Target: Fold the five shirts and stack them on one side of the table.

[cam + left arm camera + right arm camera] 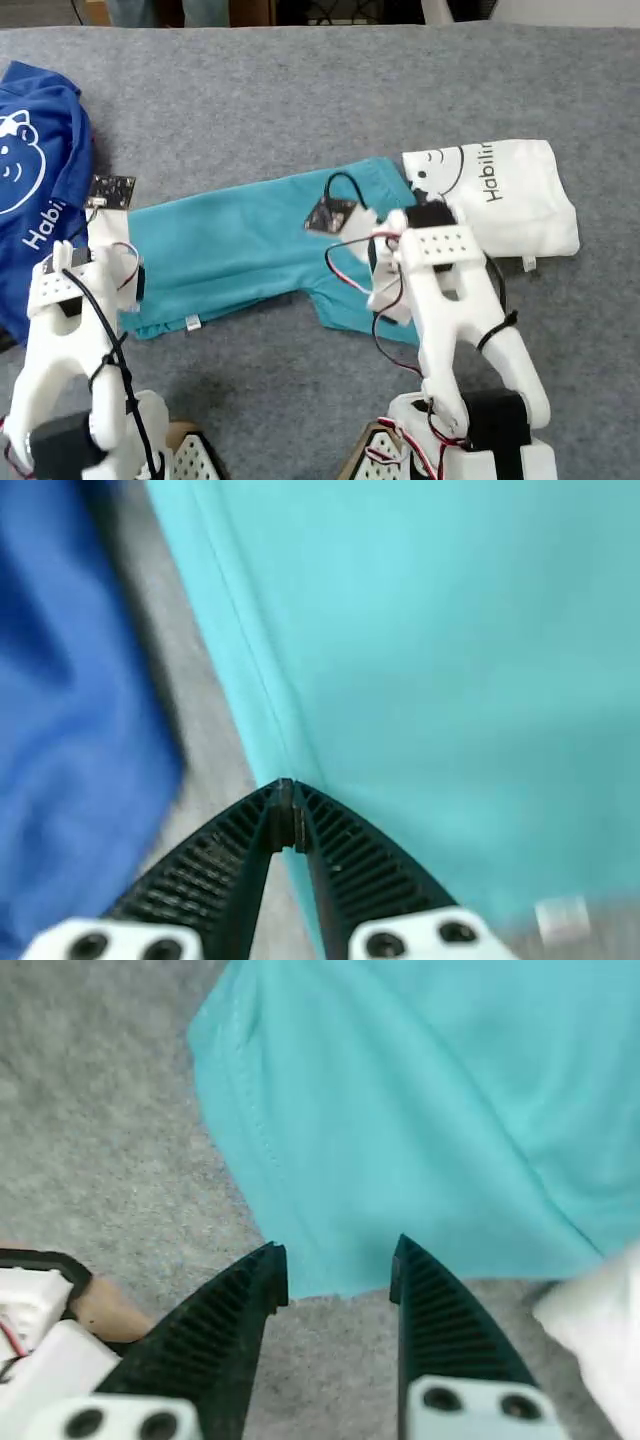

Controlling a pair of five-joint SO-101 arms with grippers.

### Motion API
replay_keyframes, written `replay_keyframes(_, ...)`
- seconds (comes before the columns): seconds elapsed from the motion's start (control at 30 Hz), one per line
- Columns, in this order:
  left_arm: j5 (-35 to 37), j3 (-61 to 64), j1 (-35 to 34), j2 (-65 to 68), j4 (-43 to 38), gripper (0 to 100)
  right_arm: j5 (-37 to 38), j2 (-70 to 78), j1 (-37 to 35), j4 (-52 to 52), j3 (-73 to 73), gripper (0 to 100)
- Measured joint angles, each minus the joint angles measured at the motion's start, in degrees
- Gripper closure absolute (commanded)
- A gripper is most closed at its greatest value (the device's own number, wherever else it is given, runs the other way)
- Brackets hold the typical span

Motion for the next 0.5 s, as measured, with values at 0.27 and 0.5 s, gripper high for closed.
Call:
replay_keyframes(0.27, 11.5, -1.7, -2.0, 9.8, -7.6, 97, 6.0, -0.1, -2.9, -7.2, 8.8, 68.1)
replay_keyframes(0.5, 13.0, -2.5, -2.9, 10.6, -6.8, 97, 8.8, -0.1, -6.9, -7.3, 8.9, 68.1)
